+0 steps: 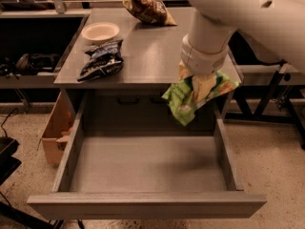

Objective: Pick green rice chip bag from top drawer and place on counter

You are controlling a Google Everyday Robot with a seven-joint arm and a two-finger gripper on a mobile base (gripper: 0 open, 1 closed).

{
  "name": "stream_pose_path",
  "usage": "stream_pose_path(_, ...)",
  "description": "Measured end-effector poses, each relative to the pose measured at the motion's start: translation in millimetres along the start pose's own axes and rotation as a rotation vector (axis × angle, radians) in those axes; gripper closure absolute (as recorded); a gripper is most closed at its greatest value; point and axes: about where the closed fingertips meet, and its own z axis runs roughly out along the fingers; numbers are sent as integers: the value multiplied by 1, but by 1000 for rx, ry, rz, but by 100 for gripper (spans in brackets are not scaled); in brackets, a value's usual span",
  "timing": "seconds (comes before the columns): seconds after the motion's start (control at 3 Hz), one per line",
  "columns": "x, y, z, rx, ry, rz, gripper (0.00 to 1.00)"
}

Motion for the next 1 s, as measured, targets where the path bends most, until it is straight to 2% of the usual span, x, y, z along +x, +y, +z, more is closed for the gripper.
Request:
stream_pose_path(0.33, 42, -27, -47, 10, 92, 67, 100)
stream_pose_path(0.67, 69, -72, -75, 99, 123, 112, 100)
stream_pose_path(1.0, 88, -121, -89, 244, 89, 185, 100)
